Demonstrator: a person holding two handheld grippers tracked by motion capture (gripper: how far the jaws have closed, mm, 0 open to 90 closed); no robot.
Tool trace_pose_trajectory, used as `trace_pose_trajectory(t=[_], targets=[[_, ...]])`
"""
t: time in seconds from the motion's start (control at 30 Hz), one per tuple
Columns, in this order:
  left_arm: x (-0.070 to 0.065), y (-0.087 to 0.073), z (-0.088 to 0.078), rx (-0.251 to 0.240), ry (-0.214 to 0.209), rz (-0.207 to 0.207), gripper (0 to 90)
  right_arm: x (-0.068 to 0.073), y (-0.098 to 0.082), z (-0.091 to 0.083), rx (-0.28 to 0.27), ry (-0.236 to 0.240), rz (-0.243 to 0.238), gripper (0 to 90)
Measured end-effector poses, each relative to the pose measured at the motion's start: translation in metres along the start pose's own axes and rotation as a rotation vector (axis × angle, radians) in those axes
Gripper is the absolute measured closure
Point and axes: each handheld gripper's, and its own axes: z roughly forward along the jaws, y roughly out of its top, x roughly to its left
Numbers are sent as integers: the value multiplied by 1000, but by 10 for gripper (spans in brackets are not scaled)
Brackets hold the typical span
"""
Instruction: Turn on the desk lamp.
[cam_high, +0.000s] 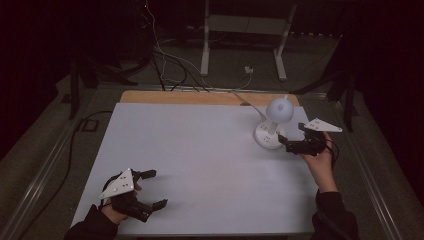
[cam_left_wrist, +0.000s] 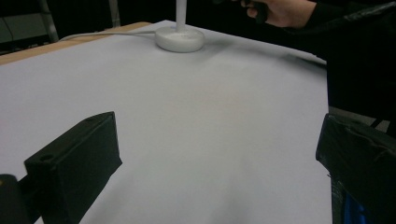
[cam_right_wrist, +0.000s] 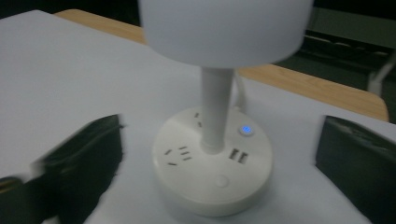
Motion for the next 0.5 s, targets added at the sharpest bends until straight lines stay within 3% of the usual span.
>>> trace_pose_trajectory(t=[0.1,0.5], targets=[[0,0,0,2,-2,1,3,-3,-4,5,7,-19,33,211],[0,0,0,4,-2,3,3,-4,-14,11,2,-12,19,557]])
